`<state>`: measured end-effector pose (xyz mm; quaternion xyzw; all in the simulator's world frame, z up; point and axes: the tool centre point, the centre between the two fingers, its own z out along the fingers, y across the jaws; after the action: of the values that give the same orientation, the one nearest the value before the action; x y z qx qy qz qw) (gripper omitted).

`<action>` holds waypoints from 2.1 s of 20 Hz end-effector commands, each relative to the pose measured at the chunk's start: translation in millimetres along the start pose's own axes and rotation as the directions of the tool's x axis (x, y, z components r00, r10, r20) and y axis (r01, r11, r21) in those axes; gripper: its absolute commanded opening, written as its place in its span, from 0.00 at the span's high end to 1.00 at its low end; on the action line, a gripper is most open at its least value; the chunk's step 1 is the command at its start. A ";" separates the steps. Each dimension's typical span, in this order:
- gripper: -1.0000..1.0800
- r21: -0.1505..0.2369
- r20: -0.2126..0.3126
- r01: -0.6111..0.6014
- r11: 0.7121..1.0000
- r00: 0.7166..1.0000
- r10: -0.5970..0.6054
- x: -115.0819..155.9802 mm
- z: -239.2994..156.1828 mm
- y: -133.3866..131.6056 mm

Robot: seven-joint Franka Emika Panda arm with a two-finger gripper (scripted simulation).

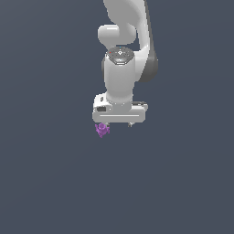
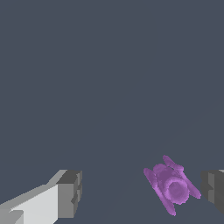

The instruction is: Pick up the object and move it to a goal position.

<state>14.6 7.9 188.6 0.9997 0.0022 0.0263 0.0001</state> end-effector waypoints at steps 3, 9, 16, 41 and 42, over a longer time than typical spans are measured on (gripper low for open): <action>0.04 0.000 -0.001 -0.001 1.000 1.000 0.001 -0.2 -1.0 0.5; 0.04 0.000 -0.013 -0.022 1.000 1.000 0.022 -2.0 -12.9 6.1; 0.04 0.000 -0.014 -0.021 1.000 1.000 0.021 -2.6 -13.7 7.2; 0.04 0.006 0.029 0.350 0.937 0.936 -0.350 -51.2 57.8 64.0; 0.04 0.008 0.031 0.369 0.929 0.929 -0.369 -54.3 61.5 66.7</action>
<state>-31.7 -54.8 130.2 0.9847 0.1740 0.0117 0.0045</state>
